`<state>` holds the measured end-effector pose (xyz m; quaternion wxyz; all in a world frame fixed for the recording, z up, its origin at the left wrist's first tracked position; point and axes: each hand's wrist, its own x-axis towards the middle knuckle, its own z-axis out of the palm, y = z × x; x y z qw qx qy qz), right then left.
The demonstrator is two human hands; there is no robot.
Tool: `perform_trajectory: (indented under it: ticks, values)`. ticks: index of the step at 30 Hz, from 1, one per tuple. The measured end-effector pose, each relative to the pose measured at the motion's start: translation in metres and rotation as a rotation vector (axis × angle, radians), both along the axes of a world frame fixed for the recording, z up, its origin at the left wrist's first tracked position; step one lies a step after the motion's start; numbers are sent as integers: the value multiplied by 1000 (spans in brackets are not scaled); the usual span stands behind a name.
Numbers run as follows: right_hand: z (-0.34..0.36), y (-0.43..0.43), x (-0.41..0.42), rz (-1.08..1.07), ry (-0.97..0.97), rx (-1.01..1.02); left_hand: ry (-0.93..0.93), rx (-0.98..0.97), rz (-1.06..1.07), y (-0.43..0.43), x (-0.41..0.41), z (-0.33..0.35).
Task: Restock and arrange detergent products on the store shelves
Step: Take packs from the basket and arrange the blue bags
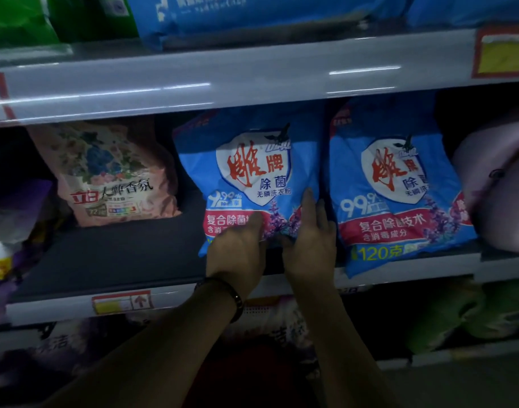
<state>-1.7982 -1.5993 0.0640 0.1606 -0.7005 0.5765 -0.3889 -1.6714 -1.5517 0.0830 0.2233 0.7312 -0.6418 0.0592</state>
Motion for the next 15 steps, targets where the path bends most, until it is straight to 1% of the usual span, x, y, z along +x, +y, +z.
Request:
perform_trajectory:
  ticks: [2, 4, 7, 11, 13, 14, 15]
  values:
    - [1, 3, -9, 30, -5, 16, -22, 30, -9, 0, -3, -4]
    - [4, 9, -21, 66, -53, 16, -35, 53, -6, -2, -6, -5]
    - [8, 22, -45, 65, -155, -76, -34, 76, 13, -4, -8, -8]
    - [9, 37, -89, -75, -170, -280, -31, 118, 29, 5, -19, -6]
    - [1, 40, -119, -174, -188, -367, -13, 147, 129, 10, -26, -5]
    - [-3, 40, -133, -222, -190, -381, 9, 109, 187, 12, -30, -4]
    - [-8, 40, -146, -267, -185, -380, 33, 25, 199, 14, -36, -4]
